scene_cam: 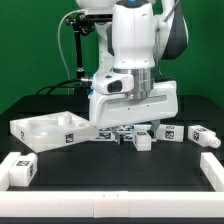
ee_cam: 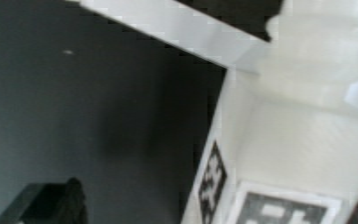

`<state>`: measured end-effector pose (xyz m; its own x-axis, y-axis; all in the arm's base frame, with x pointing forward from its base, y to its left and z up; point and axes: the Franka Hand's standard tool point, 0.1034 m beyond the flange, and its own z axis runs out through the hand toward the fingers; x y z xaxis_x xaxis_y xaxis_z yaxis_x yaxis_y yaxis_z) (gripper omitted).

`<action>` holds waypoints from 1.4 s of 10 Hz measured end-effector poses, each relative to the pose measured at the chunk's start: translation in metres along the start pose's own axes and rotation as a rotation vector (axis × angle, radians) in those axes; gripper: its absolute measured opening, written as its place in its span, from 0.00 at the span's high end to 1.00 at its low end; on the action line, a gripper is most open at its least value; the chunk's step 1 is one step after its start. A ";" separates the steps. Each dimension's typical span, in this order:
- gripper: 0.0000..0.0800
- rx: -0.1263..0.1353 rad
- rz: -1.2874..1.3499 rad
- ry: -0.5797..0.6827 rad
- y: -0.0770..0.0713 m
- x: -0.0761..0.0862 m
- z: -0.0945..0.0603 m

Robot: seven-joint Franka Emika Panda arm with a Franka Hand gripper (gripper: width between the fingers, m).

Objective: Assemble one leg

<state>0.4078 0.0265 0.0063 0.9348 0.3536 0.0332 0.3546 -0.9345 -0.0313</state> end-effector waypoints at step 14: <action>0.67 -0.006 0.030 -0.017 -0.002 -0.032 0.001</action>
Offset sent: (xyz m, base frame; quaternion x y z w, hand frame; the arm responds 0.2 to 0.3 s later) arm 0.0000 0.0000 0.0000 0.0000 0.0000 0.0000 1.0000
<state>0.3776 0.0174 0.0048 0.9452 0.3261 0.0149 0.3264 -0.9448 -0.0265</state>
